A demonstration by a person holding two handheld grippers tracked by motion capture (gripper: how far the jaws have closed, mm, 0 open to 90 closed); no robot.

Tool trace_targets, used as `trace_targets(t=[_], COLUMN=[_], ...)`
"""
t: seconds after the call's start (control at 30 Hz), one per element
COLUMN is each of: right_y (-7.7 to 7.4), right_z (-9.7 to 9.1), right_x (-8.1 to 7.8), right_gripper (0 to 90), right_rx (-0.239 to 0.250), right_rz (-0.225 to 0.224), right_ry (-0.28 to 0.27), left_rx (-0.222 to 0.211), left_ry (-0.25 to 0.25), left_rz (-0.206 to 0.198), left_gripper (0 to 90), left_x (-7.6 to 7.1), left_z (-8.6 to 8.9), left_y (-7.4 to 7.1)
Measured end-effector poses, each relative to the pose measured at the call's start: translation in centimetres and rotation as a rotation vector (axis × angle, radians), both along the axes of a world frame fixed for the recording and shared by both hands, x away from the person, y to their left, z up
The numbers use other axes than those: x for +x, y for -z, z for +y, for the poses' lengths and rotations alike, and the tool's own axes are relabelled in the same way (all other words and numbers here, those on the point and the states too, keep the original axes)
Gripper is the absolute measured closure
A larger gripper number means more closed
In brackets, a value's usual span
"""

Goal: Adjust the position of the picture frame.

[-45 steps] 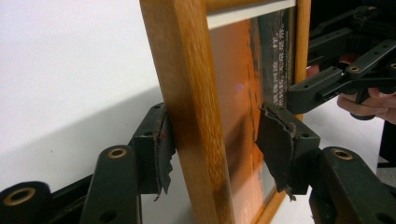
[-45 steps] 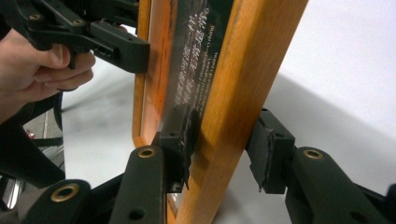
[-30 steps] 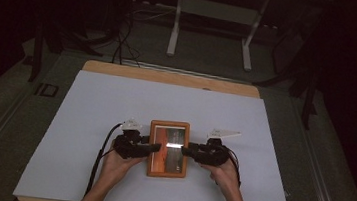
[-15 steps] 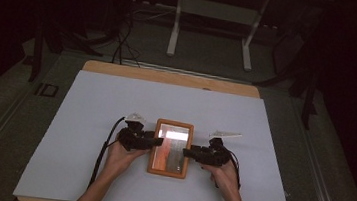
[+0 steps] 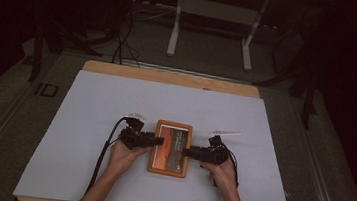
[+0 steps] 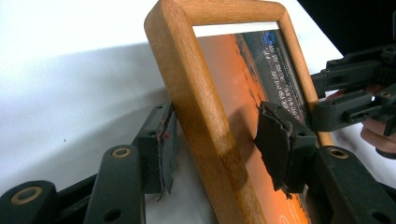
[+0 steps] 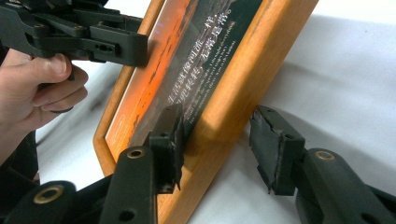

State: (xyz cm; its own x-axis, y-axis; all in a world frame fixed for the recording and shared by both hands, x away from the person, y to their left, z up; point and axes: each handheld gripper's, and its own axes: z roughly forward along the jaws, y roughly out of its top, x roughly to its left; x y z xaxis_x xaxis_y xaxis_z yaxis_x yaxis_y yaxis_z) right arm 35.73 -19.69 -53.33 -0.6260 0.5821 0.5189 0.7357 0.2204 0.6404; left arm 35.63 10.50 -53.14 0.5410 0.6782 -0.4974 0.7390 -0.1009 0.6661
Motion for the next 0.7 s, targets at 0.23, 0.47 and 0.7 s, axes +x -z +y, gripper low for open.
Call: trace_targets(t=[0.23,0.47,0.7], right_y=[-0.06,-0.06,-0.37], right_z=[0.27,0.37,0.30], right_x=[0.11,0.17,-0.17], right_gripper=[52.7,52.5,48.5], right_rx=[-0.013,-0.013,-0.061], right_rz=[-0.002,-0.003,-0.051], right_ry=[-0.004,-0.005,-0.017], left_rx=[0.002,-0.005,0.021], left_ry=[-0.026,-0.033,-0.029], left_rz=[0.004,0.005,-0.013], left_gripper=[48.3,48.5,45.2], left_x=[-0.31,-0.41,-0.74], left_z=[0.01,0.06,-0.10], left_y=[-0.03,0.02,-0.04])
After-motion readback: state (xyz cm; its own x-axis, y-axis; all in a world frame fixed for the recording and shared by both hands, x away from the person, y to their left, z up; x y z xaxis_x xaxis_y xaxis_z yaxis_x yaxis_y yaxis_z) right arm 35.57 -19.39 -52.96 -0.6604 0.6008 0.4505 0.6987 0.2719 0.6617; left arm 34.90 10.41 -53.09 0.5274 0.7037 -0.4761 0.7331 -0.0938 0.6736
